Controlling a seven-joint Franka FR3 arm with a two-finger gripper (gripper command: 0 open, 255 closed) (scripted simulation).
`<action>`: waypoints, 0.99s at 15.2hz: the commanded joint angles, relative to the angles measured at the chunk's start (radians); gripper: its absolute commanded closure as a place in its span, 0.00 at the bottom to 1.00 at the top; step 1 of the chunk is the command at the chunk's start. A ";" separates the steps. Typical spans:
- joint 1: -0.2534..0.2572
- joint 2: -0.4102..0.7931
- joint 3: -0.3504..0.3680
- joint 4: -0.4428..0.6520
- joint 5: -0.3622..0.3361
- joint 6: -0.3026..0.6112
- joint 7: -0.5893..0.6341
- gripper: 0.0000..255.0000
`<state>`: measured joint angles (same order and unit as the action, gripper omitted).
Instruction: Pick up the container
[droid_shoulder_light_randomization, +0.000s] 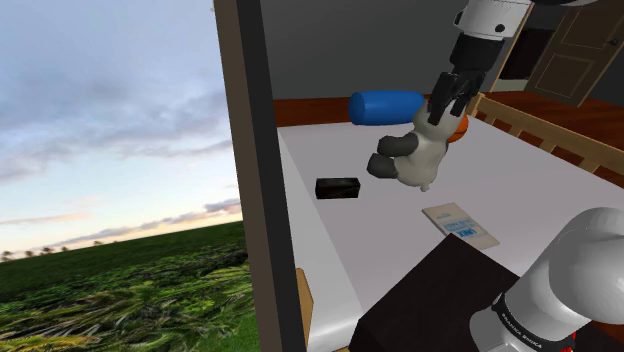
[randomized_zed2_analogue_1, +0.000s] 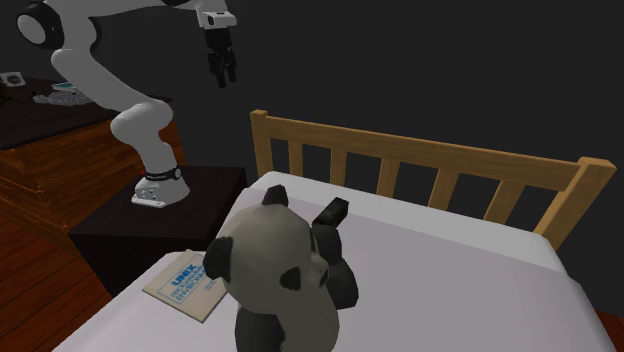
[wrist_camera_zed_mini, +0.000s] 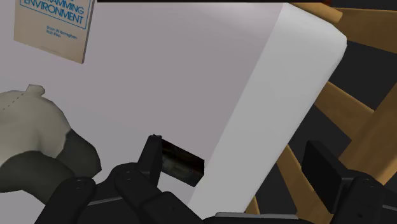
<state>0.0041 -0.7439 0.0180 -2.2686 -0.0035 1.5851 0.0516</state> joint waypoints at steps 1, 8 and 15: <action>0.000 0.000 0.000 0.000 0.000 0.000 0.000 0.00; 0.021 0.156 -0.096 -0.057 -0.045 0.202 -0.206 0.00; 0.046 0.376 -0.177 -0.037 -0.055 0.390 -0.410 0.00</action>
<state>0.0476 -0.4111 -0.1438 -2.3213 -0.0584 1.9491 -0.3207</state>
